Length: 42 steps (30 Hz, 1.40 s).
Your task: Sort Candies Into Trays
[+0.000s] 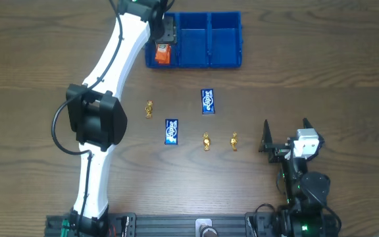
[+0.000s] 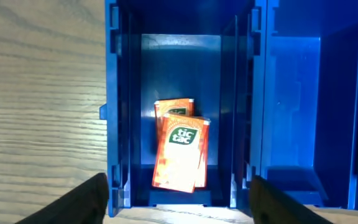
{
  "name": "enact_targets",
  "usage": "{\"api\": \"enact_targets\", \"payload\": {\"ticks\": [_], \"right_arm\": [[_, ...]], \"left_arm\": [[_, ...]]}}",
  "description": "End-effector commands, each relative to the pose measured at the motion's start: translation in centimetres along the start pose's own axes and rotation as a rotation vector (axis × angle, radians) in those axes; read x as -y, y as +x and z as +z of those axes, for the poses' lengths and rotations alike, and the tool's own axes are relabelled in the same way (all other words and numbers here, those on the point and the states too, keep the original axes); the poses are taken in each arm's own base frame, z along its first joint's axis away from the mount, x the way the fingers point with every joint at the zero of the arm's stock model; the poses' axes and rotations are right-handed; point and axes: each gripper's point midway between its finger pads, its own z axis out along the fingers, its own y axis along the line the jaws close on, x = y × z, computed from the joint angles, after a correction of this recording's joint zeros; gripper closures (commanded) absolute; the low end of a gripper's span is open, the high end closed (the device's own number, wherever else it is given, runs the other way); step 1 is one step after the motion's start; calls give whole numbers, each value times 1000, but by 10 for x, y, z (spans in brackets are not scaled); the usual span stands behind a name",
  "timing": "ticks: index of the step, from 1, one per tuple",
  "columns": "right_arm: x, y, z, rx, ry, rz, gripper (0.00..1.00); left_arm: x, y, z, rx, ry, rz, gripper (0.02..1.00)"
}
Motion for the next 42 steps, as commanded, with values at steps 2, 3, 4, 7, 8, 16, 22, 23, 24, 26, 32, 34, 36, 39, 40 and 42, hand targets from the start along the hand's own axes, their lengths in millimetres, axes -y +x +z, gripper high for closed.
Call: {"api": "enact_targets", "payload": {"ticks": [2,3,4,7,8,16,22,23,24,26,32,34,36,39,40,42], "right_arm": [[-2,2,0,-5,-8,-18,3],[-2,2,0,-5,-8,-18,3],[-2,2,0,-5,-8,-18,3],[-2,2,0,-5,-8,-18,3],[-2,2,0,-5,-8,-18,3],[-2,2,0,-5,-8,-18,3],[-2,2,0,-5,-8,-18,3],[-2,2,0,-5,-8,-18,3],[-2,2,0,-5,-8,-18,3],[-2,2,0,-5,-8,-18,3],[-2,2,0,-5,-8,-18,3],[-2,2,0,-5,-8,-18,3],[-2,2,0,-5,-8,-18,3],[-2,2,0,-5,-8,-18,3],[-2,2,0,-5,-8,-18,3],[-2,2,0,-5,-8,-18,3]], "left_arm": [[0,-18,-53,99,40,-54,242],[-2,-22,-70,137,48,-60,237],[-3,-24,-89,181,58,-62,235],[-10,-24,-157,402,110,-84,215],[-21,-14,-190,522,127,-98,207],[-84,60,-282,973,162,-44,145],[-119,131,-286,1153,150,8,104],[-122,142,-287,1186,154,9,104],[-123,153,-286,1216,165,13,104],[-124,171,-283,1264,182,21,104],[-124,205,-247,1281,213,40,31],[-121,213,-228,1257,231,55,20],[-121,222,-205,1230,233,57,20],[-123,231,-183,1190,227,56,20],[-124,234,-176,1160,217,50,20],[-126,239,-167,1121,205,48,20]]}}
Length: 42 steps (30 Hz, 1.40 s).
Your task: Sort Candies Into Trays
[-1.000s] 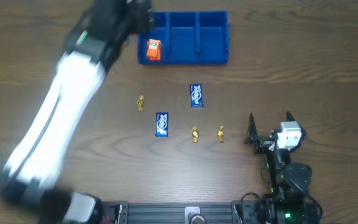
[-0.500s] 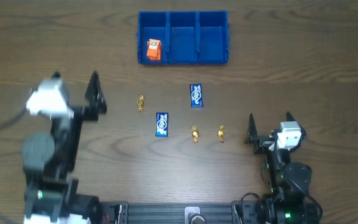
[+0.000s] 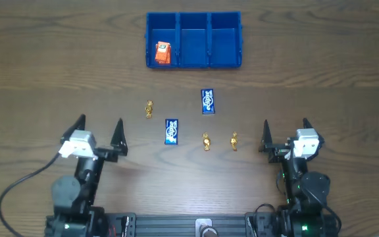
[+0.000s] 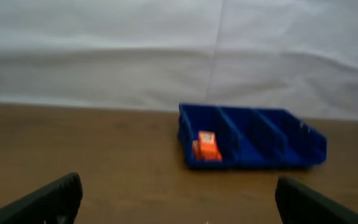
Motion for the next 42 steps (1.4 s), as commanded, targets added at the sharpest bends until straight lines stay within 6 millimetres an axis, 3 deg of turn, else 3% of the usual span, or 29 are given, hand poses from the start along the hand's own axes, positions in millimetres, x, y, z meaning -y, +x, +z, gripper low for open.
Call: {"api": "enact_targets", "payload": {"ticks": [1,4,28,32,37,38,42], "right_arm": [[-2,2,0,-5,-8,-18,3],[-2,2,0,-5,-8,-18,3],[-2,-3,0,18,-8,-19,3],[-2,-6,0,21,-10,134,3],[-13,-46,1,-39,-70,205,3],[-13,-63,6,-130,-60,199,3],[-15,-82,25,-322,-53,185,3]], "left_arm": [[-3,19,-3,-70,-10,19,23],[-6,45,-7,-178,-23,12,20],[-7,45,-6,-175,-25,13,20],[-7,45,-7,-175,-25,13,20],[-7,45,-7,-175,-25,13,23],[-7,45,-7,-175,-25,13,20],[-7,45,-7,-175,-25,13,20]]}}
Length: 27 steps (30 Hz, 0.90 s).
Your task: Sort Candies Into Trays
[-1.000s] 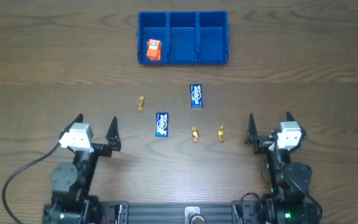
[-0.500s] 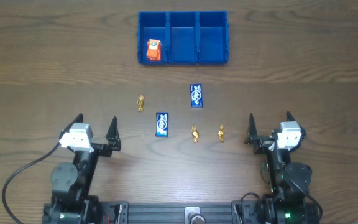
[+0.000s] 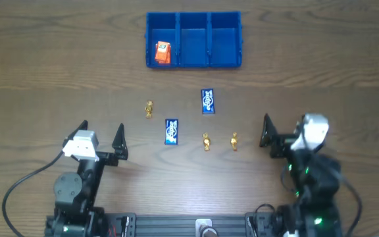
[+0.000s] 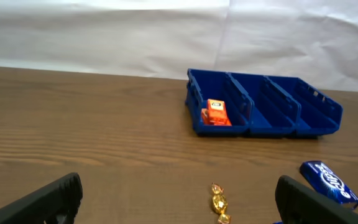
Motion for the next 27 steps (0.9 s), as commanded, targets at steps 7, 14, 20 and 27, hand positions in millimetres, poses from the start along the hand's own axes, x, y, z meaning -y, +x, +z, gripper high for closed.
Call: {"api": "enact_targets", "payload": {"ticks": [7,14,20,27], "right_arm": [[-74,-37,63,-534,-127,4,3],[-182,31,103,-897,-212,-42,3],[-235,114,99,-1105,-100,-109,3],[-248,182,97,-1193,49,-105,3]], "left_arm": [[-1,17,1,-52,4,17,20],[-1,17,1,-52,4,17,20],[-1,17,1,-52,4,17,20],[-1,17,1,-52,4,17,23]]}}
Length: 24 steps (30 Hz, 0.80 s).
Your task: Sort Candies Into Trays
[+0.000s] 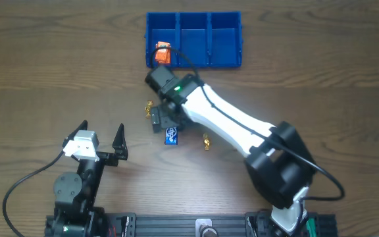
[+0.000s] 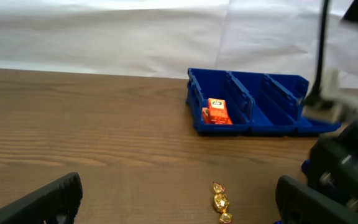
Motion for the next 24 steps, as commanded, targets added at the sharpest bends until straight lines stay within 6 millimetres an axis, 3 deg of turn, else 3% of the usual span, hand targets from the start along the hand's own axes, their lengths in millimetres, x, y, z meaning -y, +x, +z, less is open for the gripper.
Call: {"api": "enact_targets", "payload": {"ticks": [1,8,13,14,19,24], "right_arm": [[-5,2,25,-7,75,113,3],[-1,3,53,10,147,199,1],[-5,2,67,12,149,190,102],[-6,2,67,15,149,187,134],[-7,2,66,18,148,184,509],[-6,3,65,11,155,179,757]], "left_arm": [[0,16,1,-49,5,3,23],[0,16,1,-49,5,3,20],[0,16,1,-48,5,3,20],[0,16,1,-49,5,3,20],[0,16,1,-49,5,3,20],[0,16,1,-49,5,3,23]]}}
